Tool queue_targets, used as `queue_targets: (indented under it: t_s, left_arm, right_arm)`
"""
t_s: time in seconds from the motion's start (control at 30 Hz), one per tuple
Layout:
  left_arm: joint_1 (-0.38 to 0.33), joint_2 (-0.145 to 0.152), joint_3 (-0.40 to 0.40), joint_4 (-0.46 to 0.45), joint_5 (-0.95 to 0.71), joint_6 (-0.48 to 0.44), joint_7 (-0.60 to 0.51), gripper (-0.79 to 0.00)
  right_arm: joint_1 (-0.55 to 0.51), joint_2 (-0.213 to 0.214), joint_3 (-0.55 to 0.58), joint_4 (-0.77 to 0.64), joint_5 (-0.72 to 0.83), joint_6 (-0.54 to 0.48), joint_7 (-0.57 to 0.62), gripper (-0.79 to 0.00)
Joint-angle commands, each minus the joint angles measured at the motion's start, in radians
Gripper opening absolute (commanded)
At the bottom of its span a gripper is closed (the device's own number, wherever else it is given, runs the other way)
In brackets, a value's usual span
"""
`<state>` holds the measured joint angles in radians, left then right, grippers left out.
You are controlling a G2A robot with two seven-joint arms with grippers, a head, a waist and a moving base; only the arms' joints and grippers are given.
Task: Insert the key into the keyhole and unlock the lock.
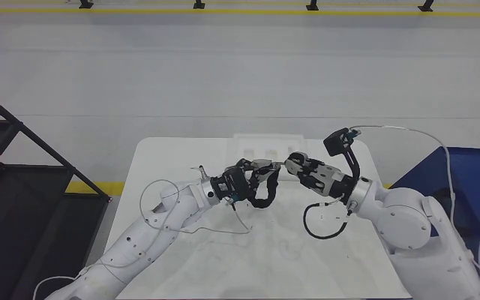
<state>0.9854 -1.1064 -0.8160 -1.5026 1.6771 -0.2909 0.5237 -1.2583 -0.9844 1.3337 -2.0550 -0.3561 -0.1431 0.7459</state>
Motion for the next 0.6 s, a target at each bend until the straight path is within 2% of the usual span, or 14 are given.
queue_targets:
  t_s: [0.0,0.57]
  left_arm:
    - [0.003,-0.001,-0.003,-0.001,0.009,0.005,-0.001,-0.785]
    - [0.025,-0.005,-0.031,-0.006,0.146,0.06,0.044,-0.785]
  right_arm:
    - [-0.001,0.0,0.001,-0.002,0.001,0.003,0.003,-0.785]
    - [-0.033,0.005,0.019,-0.063,-0.008,0.052,0.066,-0.785]
